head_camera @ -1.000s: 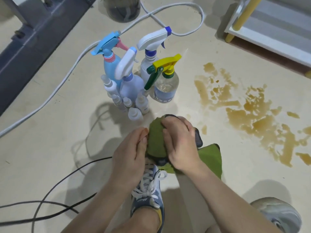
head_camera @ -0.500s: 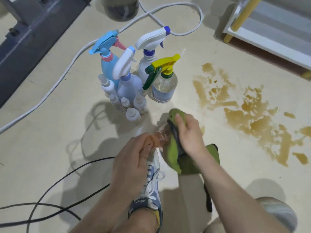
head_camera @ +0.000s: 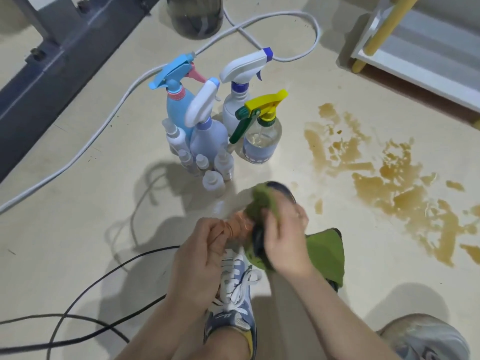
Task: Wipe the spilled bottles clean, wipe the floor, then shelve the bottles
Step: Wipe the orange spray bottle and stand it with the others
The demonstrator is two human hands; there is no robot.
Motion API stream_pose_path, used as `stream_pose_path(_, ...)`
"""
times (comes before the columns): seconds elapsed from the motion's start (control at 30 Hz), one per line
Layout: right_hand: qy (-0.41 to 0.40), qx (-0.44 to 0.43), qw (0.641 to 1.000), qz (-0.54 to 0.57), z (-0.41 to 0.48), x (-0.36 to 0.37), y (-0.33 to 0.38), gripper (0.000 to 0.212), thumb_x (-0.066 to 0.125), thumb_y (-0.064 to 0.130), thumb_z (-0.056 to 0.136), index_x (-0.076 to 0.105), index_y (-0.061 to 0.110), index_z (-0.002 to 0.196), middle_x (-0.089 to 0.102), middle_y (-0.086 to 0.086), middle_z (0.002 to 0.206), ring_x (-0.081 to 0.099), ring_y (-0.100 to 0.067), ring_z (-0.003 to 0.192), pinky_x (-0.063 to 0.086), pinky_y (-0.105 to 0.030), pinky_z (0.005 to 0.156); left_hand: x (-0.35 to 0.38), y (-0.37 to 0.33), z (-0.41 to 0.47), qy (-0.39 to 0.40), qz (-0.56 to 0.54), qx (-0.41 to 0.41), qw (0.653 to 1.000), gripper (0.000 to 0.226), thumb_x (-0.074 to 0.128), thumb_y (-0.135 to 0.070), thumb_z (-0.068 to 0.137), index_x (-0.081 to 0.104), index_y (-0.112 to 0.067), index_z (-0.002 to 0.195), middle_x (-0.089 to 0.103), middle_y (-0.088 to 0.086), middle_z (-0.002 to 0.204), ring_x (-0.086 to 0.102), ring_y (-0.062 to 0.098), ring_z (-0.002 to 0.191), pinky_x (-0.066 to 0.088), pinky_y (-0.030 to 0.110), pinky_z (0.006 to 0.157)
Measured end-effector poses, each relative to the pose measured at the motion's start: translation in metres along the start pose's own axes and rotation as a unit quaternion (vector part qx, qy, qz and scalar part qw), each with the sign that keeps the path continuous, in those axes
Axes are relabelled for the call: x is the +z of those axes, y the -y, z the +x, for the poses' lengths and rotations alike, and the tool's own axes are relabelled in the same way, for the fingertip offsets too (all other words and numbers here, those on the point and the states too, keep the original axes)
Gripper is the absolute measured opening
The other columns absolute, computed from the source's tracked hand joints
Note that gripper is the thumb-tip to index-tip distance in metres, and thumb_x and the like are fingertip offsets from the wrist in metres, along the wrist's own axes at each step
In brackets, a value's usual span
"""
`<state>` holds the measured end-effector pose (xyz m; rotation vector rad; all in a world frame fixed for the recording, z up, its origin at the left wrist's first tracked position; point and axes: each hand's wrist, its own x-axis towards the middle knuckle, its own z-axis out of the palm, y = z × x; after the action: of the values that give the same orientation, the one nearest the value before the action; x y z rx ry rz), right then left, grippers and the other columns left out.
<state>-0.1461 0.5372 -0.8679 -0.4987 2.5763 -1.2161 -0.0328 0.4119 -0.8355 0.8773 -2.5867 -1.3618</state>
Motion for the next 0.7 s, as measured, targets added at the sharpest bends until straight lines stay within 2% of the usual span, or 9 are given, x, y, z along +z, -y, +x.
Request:
stream_pose_path(0.1, -0.055, 0.172, 0.983, 0.023, 0.037, -0.010, -0.026, 0.031, 0.036, 0.032, 0.104, 0.056, 0.010, 0.112, 0.061, -0.003, 0.090, 0.060, -0.035, 0.098, 0.043, -0.050, 0.095, 0.006, -0.007, -0.007, -0.003, -0.004, 0.025, 1.000, 0.007, 0.047, -0.031, 0.093, 0.046, -0.037, 0.095, 0.058, -0.016, 0.084, 0.054, 0.003, 0.070, 0.042, 0.017, 0.061)
stream_pose_path(0.17, 0.003, 0.224, 0.974, 0.031, 0.060, -0.019, -0.042, 0.029, 0.037, 0.031, 0.105, 0.055, 0.010, 0.116, 0.062, -0.005, 0.099, 0.059, -0.036, 0.107, 0.042, -0.048, 0.099, 0.008, -0.012, -0.008, -0.003, 0.019, 0.057, 0.998, 0.009, 0.048, -0.026, 0.094, 0.048, -0.035, 0.096, 0.057, -0.015, 0.083, 0.050, 0.003, 0.070, 0.038, 0.009, 0.064)
stream_pose_path(0.23, 0.085, 0.179, 0.980, 0.022, 0.068, -0.024, -0.040, 0.031, 0.041, 0.027, 0.105, 0.054, 0.013, 0.128, 0.063, -0.010, 0.121, 0.056, -0.033, 0.118, 0.040, -0.041, 0.103, 0.006, -0.011, -0.007, 0.007, 0.050, 0.072, 0.996, 0.012, 0.042, -0.032, 0.093, 0.050, -0.031, 0.101, 0.061, -0.012, 0.085, 0.052, 0.006, 0.073, 0.040, 0.013, 0.065)
stream_pose_path(0.3, 0.149, 0.035, 0.988, -0.024, 0.054, -0.022, -0.019, 0.035, 0.044, 0.021, 0.102, 0.054, 0.014, 0.135, 0.062, -0.008, 0.129, 0.055, -0.030, 0.118, 0.041, -0.037, 0.100, 0.002, -0.010, -0.003, 0.022, 0.091, 0.094, 0.991, 0.022, 0.039, -0.032, 0.090, 0.054, -0.029, 0.105, 0.065, -0.007, 0.089, 0.059, 0.016, 0.076, 0.047, 0.027, 0.067)
stream_pose_path(0.37, 0.149, -0.069, 0.985, -0.048, 0.022, -0.016, 0.008, 0.037, 0.046, 0.024, 0.097, 0.059, 0.014, 0.130, 0.067, -0.005, 0.117, 0.058, -0.029, 0.104, 0.044, -0.040, 0.091, 0.000, -0.014, 0.004, 0.019, 0.133, 0.148, 0.980, 0.029, 0.041, -0.025, 0.084, 0.060, -0.024, 0.106, 0.067, -0.003, 0.089, 0.061, 0.020, 0.075, 0.045, 0.029, 0.068)
stream_pose_path(0.5, 0.184, -0.094, 0.977, -0.046, 0.002, -0.028, 0.018, 0.039, 0.043, 0.043, 0.094, 0.064, 0.022, 0.119, 0.068, 0.000, 0.102, 0.059, -0.024, 0.098, 0.045, -0.038, 0.086, -0.003, -0.019, -0.002, 0.014, 0.150, 0.284, 0.947, 0.029, 0.047, -0.020, 0.078, 0.056, -0.016, 0.106, 0.067, 0.006, 0.084, 0.051, 0.017, 0.077, 0.040, 0.032, 0.067)
stream_pose_path(0.57, 0.181, -0.036, 0.981, -0.066, 0.028, -0.028, -0.009, 0.035, 0.048, 0.047, 0.095, 0.070, 0.020, 0.101, 0.069, 0.000, 0.094, 0.064, -0.024, 0.095, 0.048, -0.039, 0.086, -0.002, -0.013, -0.008, 0.041, 0.154, 0.309, 0.938, 0.033, 0.050, -0.024, 0.084, 0.056, -0.019, 0.116, 0.065, -0.001, 0.093, 0.054, 0.017, 0.080, 0.042, 0.032, 0.070)
stream_pose_path(0.6, 0.185, 0.037, 0.981, -0.050, 0.044, -0.029, -0.024, 0.034, 0.052, 0.047, 0.095, 0.072, 0.020, 0.098, 0.071, 0.001, 0.095, 0.065, -0.022, 0.097, 0.048, -0.039, 0.091, 0.000, -0.009, -0.010, 0.047, 0.156, 0.317, 0.934, 0.034, 0.052, -0.026, 0.086, 0.056, -0.020, 0.119, 0.064, -0.004, 0.097, 0.054, 0.016, 0.082, 0.042, 0.031, 0.072)
stream_pose_path(0.7, 0.150, 0.220, 0.959, 0.101, 0.057, -0.028, -0.048, 0.030, 0.057, 0.046, 0.095, 0.073, 0.022, 0.105, 0.074, 0.005, 0.105, 0.066, -0.015, 0.104, 0.046, -0.040, 0.102, 0.005, -0.005, -0.005, 0.036, 0.169, 0.340, 0.925, 0.034, 0.055, -0.021, 0.085, 0.057, -0.020, 0.119, 0.060, -0.006, 0.102, 0.052, 0.015, 0.085, 0.042, 0.030, 0.074)
